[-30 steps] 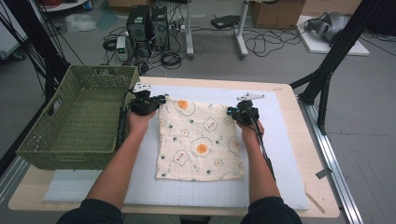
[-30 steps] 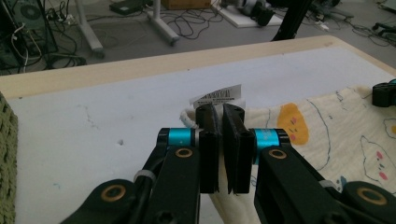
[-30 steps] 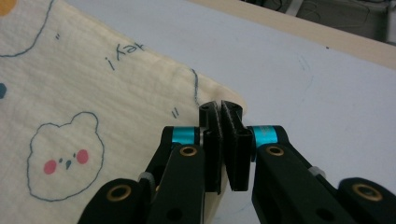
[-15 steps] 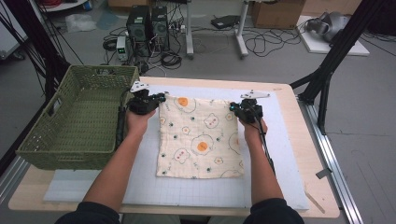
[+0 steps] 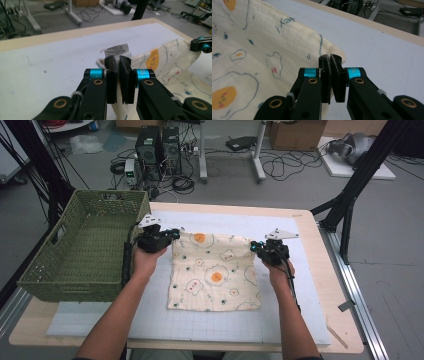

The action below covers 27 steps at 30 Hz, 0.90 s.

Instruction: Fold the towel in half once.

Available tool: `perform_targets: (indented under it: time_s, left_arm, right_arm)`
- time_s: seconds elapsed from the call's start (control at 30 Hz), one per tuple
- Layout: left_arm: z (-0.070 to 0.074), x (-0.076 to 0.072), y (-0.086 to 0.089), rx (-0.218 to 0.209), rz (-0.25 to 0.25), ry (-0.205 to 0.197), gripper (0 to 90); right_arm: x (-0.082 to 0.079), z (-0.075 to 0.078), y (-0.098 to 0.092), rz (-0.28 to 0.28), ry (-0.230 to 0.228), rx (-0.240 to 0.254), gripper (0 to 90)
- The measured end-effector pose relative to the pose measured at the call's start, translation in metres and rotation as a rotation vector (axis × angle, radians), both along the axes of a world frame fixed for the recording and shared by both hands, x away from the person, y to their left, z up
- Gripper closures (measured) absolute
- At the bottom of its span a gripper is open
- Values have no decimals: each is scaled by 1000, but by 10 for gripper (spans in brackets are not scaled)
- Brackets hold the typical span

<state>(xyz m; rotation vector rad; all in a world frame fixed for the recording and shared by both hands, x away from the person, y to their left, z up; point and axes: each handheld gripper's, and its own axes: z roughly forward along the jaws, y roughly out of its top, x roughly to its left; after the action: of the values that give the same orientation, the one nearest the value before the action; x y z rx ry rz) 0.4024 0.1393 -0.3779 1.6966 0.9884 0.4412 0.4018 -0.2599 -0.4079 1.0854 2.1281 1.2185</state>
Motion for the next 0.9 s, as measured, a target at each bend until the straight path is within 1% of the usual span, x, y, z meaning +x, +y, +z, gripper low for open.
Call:
perform_targets:
  time_s: [0.03,0.07,0.1,0.2,0.23,0.33,0.43,0.47,0.57,0.63,0.7,0.8,0.83,0.9]
  left_arm:
    - [0,-3,0,2,-5,-1,844]
    - [0,-7,0,2,-10,-9,844]
    - [-1,-10,0,3,-16,-10,845]
    - [-5,-20,0,14,-32,-16,844]
    - [-7,-24,0,23,-40,-17,844]
    - [-12,-33,1,30,-56,-18,844]
    - [-15,-43,2,36,-70,-13,844]
    - [-16,-46,2,30,-72,-20,844]
    - [-21,-56,2,19,-84,-11,844]
    - [-24,-60,2,7,-82,1,844]
    - [-27,-63,3,-5,-79,6,844]
    - [-30,-67,4,-5,-84,9,844]
    - [-31,-67,4,4,-90,13,844]
    - [-32,-69,5,-6,-89,9,844]
  right_arm:
    - [-3,1,-2,12,12,-1,872]
    - [-5,2,-3,17,12,-3,872]
    - [-10,4,-3,24,-6,-6,872]
    - [-17,7,-3,38,-17,-21,872]
    - [-20,7,-2,44,-15,-21,872]
    - [-29,6,-3,55,-11,-25,872]
    - [-38,2,-1,69,-2,-56,872]
    - [-41,1,-1,70,-1,-56,872]
    - [-48,-3,-2,74,7,-63,872]
    - [-52,-5,-3,72,11,-60,872]
    - [-54,-6,-3,71,14,-63,872]
    - [-57,-9,-3,78,15,-63,872]
    - [-57,-9,-3,83,13,-65,872]
    - [-59,-10,-3,89,16,-65,872]
